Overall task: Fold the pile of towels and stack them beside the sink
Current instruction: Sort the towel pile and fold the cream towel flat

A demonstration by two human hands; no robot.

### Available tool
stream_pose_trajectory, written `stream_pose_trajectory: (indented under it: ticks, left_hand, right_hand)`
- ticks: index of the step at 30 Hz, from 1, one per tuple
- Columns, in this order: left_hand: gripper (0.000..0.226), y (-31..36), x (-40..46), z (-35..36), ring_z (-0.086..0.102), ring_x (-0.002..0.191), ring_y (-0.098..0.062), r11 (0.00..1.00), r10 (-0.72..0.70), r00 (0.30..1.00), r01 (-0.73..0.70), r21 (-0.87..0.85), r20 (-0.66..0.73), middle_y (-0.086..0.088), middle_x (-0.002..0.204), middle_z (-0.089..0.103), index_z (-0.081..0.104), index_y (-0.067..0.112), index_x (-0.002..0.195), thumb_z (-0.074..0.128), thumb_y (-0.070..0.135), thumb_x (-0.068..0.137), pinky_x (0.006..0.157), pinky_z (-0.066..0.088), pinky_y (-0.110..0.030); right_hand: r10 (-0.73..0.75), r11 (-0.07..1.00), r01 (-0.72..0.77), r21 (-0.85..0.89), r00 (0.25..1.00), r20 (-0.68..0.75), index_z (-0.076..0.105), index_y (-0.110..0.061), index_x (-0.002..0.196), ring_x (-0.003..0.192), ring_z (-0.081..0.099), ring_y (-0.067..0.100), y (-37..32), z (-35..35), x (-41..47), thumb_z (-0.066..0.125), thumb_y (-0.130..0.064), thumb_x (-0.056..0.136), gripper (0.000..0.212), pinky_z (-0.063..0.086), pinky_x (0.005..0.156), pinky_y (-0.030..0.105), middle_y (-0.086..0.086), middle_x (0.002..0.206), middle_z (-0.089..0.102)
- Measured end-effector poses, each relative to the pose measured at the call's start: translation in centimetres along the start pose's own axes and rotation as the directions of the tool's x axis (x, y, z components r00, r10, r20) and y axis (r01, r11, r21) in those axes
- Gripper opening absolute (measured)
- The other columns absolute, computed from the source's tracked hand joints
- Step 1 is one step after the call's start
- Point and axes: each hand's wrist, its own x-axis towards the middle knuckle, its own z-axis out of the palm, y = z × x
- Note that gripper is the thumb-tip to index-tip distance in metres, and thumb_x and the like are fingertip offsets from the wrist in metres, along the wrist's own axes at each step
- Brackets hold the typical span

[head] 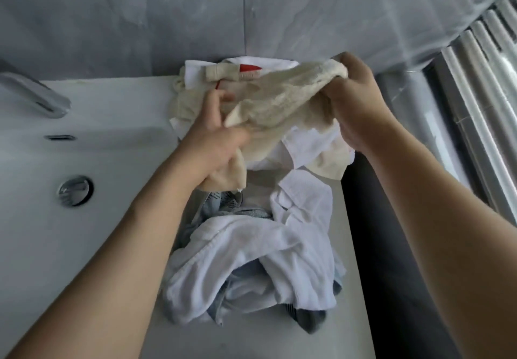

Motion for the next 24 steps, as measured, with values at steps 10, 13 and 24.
stream_pose_trajectory:
  ticks: [10, 13, 24]
  left_hand:
    - [0.031, -3.4, -4.8, 0.3, 0.064, 0.101, -0.013, 0.935, 0.208, 0.977, -0.214, 0.282, 0.053, 0.010, 0.105, 0.068, 0.070, 0.028, 0.098, 0.071, 0.040, 0.069, 0.086, 0.053, -0.036]
    - [0.044, -3.3, -6.1, -0.5, 0.066, 0.103, -0.006, 0.970, 0.162, 0.955, -0.200, 0.141, 0.247, 0.013, 0.105, 0.071, 0.065, 0.043, 0.110, 0.069, 0.050, 0.067, 0.088, 0.055, -0.037]
    - [0.039, -2.7, -7.2, 2.3, 0.047, 0.132, -0.026, 0.479, 0.291, 0.815, -0.577, 0.662, 0.500, 0.000, 0.119, 0.065, 0.064, 0.019, 0.115, 0.048, 0.040, 0.086, 0.118, 0.019, -0.052]
  right_hand:
    - [-0.002, 0.819, -0.273, 0.504, 0.878, 0.478, 0.059, -0.007, 0.085, 0.084, 0.059, 0.029, -1.6, -3.2, -10.5, 0.044, -0.021, 0.078, 0.022, 0.050, 0.078, 0.038, 0.014, 0.088, 0.057]
    - [-0.030, 0.807, -0.263, 0.529, 0.876, 0.482, 0.057, -0.013, 0.073, 0.072, 0.060, 0.022, -1.3, -3.4, -12.3, 0.052, -0.036, 0.086, 0.027, 0.048, 0.072, 0.032, 0.007, 0.074, 0.058]
    - [0.026, 0.948, -0.171, 0.269, 0.883, 0.469, 0.051, -0.015, 0.070, 0.061, 0.058, 0.015, -0.7, -3.8, -15.9, 0.071, -0.026, 0.078, 0.024, 0.050, 0.058, 0.025, 0.002, 0.065, 0.058]
